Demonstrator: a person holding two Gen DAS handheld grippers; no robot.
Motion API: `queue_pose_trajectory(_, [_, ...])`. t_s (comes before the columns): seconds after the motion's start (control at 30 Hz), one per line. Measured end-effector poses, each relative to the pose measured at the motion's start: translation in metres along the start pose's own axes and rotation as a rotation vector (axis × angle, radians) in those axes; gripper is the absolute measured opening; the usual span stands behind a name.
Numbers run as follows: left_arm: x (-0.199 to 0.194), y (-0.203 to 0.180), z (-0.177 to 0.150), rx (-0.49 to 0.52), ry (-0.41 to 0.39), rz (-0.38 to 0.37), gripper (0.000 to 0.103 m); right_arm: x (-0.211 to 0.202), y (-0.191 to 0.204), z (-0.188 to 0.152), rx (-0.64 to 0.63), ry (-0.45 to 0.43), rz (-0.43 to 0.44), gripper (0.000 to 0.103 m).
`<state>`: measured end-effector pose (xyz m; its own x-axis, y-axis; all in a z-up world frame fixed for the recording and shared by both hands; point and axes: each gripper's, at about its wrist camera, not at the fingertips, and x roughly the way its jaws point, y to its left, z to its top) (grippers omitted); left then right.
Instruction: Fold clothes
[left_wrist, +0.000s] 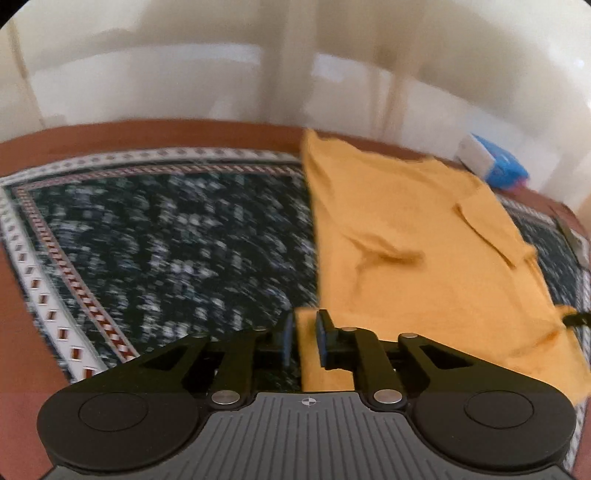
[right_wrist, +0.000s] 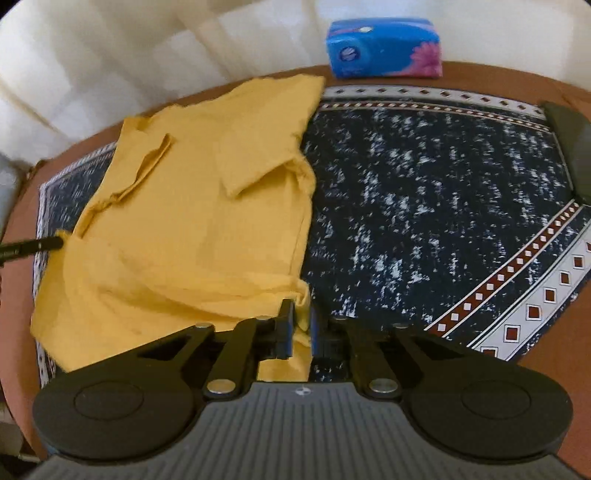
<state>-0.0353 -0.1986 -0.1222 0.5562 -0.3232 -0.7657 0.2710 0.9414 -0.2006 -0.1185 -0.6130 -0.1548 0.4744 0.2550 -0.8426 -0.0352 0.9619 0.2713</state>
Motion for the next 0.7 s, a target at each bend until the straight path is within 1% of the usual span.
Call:
queue_pose_trajectory(0.03, [-0.006, 0.003, 0.001, -0.019, -0.014, -0.005, 0.030, -0.004, 0.001, -0.001, 0.002, -0.019, -0.027, 0.036])
queue_pose_trajectory(0.07, [-0.013, 0.004, 0.003, -0.030, -0.027, -0.011, 0.030, -0.011, 0.003, -0.002, 0.003, -0.049, -0.045, 0.041])
queue_pose_trajectory(0.1, [-0.021, 0.002, 0.003, -0.027, -0.038, -0.030, 0.030, -0.019, 0.005, -0.004, 0.006, -0.086, -0.053, 0.041])
queue_pose_trajectory(0.13, [-0.028, 0.000, 0.003, -0.020, -0.049, -0.052, 0.031, -0.026, 0.008, -0.007, 0.003, -0.115, -0.043, 0.040])
queue_pose_trajectory(0.2, [-0.033, -0.012, 0.000, 0.028, -0.028, -0.109, 0.031, -0.038, 0.015, -0.011, -0.018, -0.145, 0.017, 0.038])
queue_pose_trajectory(0.27, [-0.031, -0.026, -0.005, 0.085, 0.005, -0.158, 0.031, -0.035, 0.028, -0.013, -0.069, -0.096, 0.091, 0.027])
queue_pose_trajectory(0.3, [-0.025, -0.034, -0.008, 0.115, 0.022, -0.165, 0.033, -0.029, 0.034, -0.014, -0.097, -0.057, 0.126, 0.026])
queue_pose_trajectory(0.37, [-0.014, -0.048, -0.014, 0.164, 0.050, -0.167, 0.033, -0.015, 0.048, -0.014, -0.137, -0.003, 0.160, 0.025])
queue_pose_trajectory(0.47, [0.000, -0.058, -0.017, 0.177, 0.061, -0.155, 0.041, 0.006, 0.063, -0.010, -0.160, 0.018, 0.183, 0.025])
queue_pose_trajectory(0.53, [0.008, -0.061, -0.016, 0.181, 0.061, -0.137, 0.049, 0.016, 0.069, -0.004, -0.160, 0.004, 0.168, 0.025])
queue_pose_trajectory(0.6, [0.011, -0.059, -0.017, 0.173, 0.057, -0.112, 0.054, 0.024, 0.066, 0.005, -0.122, -0.033, 0.128, 0.025])
queue_pose_trajectory(0.63, [0.006, -0.056, -0.019, 0.163, 0.057, -0.108, 0.056, 0.025, 0.064, 0.009, -0.095, -0.059, 0.099, 0.025])
queue_pose_trajectory(0.7, [-0.002, -0.049, -0.024, 0.142, 0.058, -0.100, 0.056, 0.026, 0.057, 0.018, -0.039, -0.107, 0.019, 0.028])
